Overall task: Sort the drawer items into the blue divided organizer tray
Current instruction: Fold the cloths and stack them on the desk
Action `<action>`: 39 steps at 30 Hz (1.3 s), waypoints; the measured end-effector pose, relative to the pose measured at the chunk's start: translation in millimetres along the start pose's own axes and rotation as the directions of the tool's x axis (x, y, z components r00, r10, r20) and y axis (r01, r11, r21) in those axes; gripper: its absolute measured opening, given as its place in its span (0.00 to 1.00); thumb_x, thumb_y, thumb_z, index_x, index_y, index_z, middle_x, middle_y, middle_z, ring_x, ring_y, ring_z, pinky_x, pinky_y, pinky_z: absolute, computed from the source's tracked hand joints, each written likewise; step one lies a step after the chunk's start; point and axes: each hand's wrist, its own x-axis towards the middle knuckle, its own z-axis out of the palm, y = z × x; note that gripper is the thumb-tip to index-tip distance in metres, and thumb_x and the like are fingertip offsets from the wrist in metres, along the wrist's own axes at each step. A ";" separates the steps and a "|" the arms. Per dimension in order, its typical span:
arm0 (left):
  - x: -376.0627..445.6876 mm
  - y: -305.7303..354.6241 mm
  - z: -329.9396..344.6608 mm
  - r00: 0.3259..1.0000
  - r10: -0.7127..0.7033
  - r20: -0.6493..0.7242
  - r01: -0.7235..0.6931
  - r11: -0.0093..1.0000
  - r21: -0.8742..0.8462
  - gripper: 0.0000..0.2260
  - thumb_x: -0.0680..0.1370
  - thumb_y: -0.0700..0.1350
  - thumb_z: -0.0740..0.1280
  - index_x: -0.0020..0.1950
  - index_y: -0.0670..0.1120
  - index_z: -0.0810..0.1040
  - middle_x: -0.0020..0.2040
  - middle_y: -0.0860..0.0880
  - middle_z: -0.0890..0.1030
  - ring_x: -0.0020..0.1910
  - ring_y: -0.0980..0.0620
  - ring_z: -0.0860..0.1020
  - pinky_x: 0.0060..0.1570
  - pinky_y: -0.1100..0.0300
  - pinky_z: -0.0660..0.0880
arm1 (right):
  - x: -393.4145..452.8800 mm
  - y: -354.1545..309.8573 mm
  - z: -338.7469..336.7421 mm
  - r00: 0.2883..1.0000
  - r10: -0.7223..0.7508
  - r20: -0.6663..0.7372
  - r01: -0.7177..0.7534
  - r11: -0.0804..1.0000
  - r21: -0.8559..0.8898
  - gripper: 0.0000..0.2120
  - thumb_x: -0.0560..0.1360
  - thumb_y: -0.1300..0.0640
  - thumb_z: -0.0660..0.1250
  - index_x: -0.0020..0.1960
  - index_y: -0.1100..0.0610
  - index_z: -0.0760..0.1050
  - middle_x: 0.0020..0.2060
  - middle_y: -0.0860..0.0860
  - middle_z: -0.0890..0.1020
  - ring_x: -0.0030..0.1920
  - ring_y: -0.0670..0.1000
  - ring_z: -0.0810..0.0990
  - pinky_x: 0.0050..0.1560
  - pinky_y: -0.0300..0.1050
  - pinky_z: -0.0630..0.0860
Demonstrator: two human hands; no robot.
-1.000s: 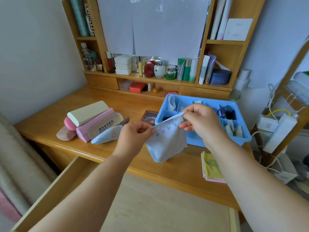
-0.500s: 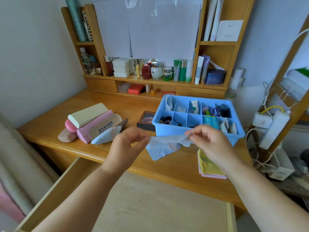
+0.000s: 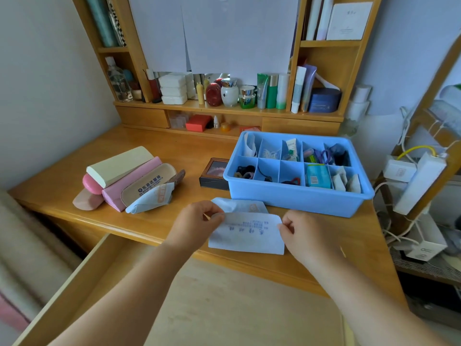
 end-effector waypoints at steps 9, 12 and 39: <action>25.6 -10.0 20.1 0.998 0.029 -0.057 -0.016 0.973 0.229 0.10 0.75 0.48 0.70 0.54 0.54 0.75 0.49 0.57 0.72 0.38 0.57 0.73 0.33 0.71 0.67 | 29.0 -6.7 15.1 0.995 -0.084 0.047 0.095 0.927 -0.362 0.03 0.76 0.58 0.62 0.48 0.51 0.71 0.41 0.46 0.76 0.39 0.49 0.73 0.29 0.42 0.59; 8.7 -17.7 11.3 0.983 0.184 -0.030 -0.178 0.974 0.142 0.08 0.72 0.51 0.72 0.48 0.56 0.75 0.46 0.60 0.73 0.39 0.59 0.73 0.35 0.70 0.70 | 14.2 -1.4 15.6 0.962 -0.271 0.006 0.269 0.949 -0.163 0.06 0.75 0.50 0.65 0.50 0.50 0.75 0.44 0.45 0.78 0.45 0.48 0.76 0.37 0.41 0.64; -35.1 46.7 -14.8 0.994 -0.094 -0.047 0.075 0.949 -0.307 0.08 0.74 0.46 0.70 0.35 0.49 0.79 0.31 0.50 0.80 0.33 0.54 0.78 0.38 0.59 0.79 | -2.9 -26.3 -35.6 0.918 0.216 0.331 -0.394 0.570 0.721 0.06 0.72 0.59 0.71 0.36 0.57 0.79 0.33 0.55 0.84 0.33 0.53 0.84 0.35 0.45 0.80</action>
